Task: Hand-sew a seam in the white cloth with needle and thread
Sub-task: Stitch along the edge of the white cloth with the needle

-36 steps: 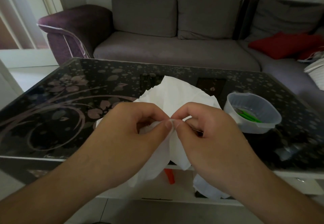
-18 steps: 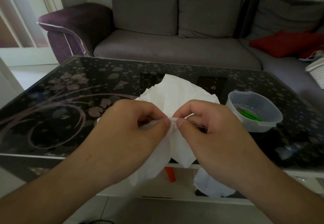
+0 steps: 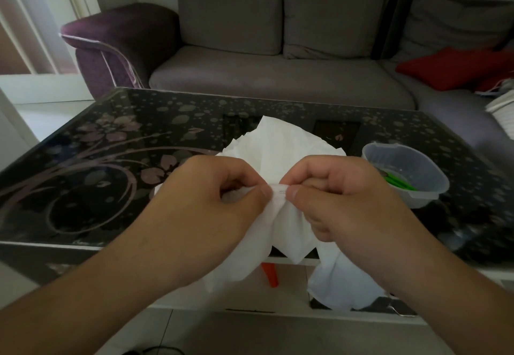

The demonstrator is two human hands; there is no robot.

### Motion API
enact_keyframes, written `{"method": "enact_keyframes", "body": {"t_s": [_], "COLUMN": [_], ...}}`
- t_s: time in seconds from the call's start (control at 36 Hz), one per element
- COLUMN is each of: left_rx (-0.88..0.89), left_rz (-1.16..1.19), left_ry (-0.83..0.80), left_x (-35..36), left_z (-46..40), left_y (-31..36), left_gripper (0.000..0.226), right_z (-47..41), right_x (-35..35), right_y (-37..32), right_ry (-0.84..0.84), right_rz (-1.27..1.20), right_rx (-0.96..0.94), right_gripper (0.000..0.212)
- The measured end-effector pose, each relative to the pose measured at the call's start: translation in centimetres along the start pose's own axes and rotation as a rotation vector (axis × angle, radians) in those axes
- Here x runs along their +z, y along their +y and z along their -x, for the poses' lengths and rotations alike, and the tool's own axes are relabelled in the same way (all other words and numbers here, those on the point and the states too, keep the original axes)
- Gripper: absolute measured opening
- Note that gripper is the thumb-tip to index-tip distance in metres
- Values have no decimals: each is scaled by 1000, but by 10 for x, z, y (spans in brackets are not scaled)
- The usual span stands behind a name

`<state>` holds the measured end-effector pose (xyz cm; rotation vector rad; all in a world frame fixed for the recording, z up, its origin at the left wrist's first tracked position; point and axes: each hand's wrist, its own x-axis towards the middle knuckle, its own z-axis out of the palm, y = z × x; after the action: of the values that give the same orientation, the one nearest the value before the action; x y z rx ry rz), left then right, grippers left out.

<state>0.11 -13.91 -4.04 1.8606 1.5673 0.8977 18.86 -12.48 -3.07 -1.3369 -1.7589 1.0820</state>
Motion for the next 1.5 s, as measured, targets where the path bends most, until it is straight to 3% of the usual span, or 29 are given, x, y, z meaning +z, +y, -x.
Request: {"method": "enact_keyframes", "body": {"t_s": [0.28, 0.69, 0.75, 1.5], "left_rx": [11, 38, 39, -53], "left_rz": [50, 81, 99, 355], "left_ry": [-27, -51, -55, -183], "left_x": [-2, -5, -5, -10], "left_z": [0, 0, 0, -2], "left_y": [2, 1, 1, 3], "left_gripper": [17, 21, 22, 18], "right_z": [-4, -11, -12, -16], "right_x": [-6, -13, -12, -11], "right_y": [2, 11, 12, 23], "right_ry": [-113, -283, -308, -401], "right_rz": [-229, -370, -398, -536], "right_rx": [53, 48, 45, 2], "right_gripper": [21, 9, 15, 12]}}
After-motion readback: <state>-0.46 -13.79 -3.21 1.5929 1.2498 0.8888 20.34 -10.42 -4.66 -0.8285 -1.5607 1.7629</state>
